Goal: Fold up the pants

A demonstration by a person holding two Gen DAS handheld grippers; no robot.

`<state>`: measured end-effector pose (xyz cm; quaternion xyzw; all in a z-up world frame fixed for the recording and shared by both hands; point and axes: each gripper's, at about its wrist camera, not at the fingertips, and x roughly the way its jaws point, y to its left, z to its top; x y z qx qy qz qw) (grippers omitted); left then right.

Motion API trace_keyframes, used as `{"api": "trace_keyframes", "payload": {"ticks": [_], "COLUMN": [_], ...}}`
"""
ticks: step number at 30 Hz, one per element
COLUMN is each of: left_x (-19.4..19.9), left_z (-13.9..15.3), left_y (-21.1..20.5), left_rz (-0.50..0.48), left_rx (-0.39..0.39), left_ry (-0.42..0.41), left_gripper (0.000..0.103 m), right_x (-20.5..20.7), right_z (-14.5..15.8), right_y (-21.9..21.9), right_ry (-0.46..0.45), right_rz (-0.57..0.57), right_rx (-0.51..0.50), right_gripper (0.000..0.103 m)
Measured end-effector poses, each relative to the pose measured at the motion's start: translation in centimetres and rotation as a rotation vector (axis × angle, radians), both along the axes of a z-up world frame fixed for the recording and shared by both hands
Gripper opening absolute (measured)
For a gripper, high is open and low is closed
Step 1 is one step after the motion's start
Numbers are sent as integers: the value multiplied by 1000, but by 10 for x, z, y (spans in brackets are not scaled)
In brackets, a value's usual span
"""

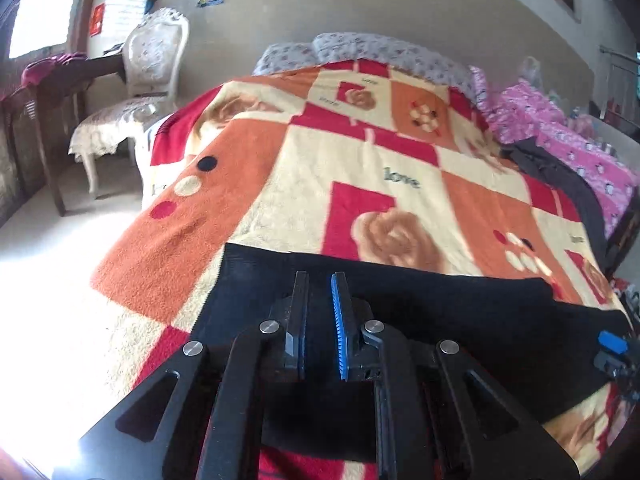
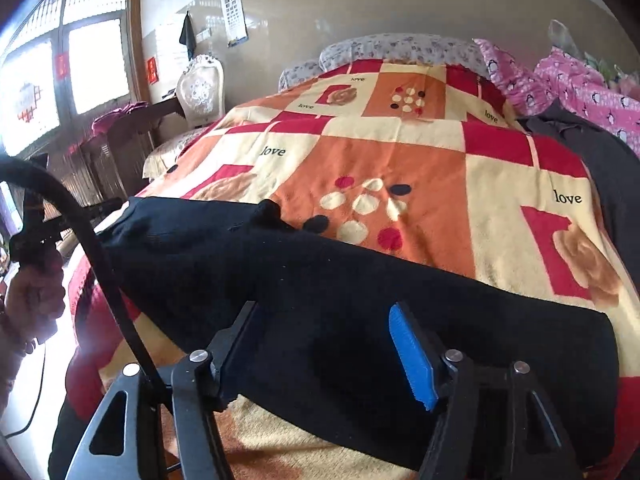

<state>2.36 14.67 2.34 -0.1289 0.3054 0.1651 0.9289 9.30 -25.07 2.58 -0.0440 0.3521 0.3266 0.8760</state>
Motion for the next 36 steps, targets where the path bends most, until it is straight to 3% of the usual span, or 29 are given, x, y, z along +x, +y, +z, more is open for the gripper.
{"api": "trace_keyframes", "payload": {"ticks": [2, 3, 8, 10, 12, 14, 17, 19, 21, 24, 26, 27, 28, 29, 36], "left_x": [14, 10, 11, 12, 10, 10, 16, 19, 20, 24, 18, 17, 18, 20, 21], "left_z": [-21, -20, -18, -14, -5, 5, 18, 21, 16, -12, -16, -13, -14, -17, -20], "left_y": [15, 17, 10, 8, -2, -28, -83, -121, -150, -184, -196, -197, -197, -195, -196], "left_rz": [41, 43, 60, 96, 117, 51, -131, -268, -363, -506, -506, -514, -528, -534, -517], "left_rx": [-40, -42, -12, -37, -72, -104, -121, -141, -158, -121, -37, -27, -42, -56, -54], "left_ry": [90, 52, 77, 90, 69, 17, -60, -101, -92, 16, 25, 14, 12, 21, 13], "left_gripper": [13, 13, 13, 12, 13, 13, 13, 13, 13, 13, 13, 22, 28, 31, 31], "right_x": [2, -2, -17, -20, -22, -21, -22, -25, -31, -40, -36, -33, -37, -39, -33], "right_z": [-12, -13, -20, -22, -24, -23, -18, -10, -1, 2, -11, -18, -19, -16, 7], "right_y": [0, -2, 5, 13, 20, 19, 8, -7, -34, -80, -103, -113, -125, -134, -159], "right_ry": [28, -6, -82, -90, -117, -111, -88, -60, -55, -84, -14, 25, 17, 18, -26], "right_rz": [-11, -9, 33, 49, 46, 42, 34, 11, -36, -147, -181, -184, -176, -186, -321], "right_rx": [17, 36, 21, -10, -64, -51, -19, 27, 99, 124, 113, 127, 177, 202, 229], "right_gripper": [67, 69, 88, 101, 103, 103, 98, 84, 84, 84, 84, 82, 75, 75, 75]}}
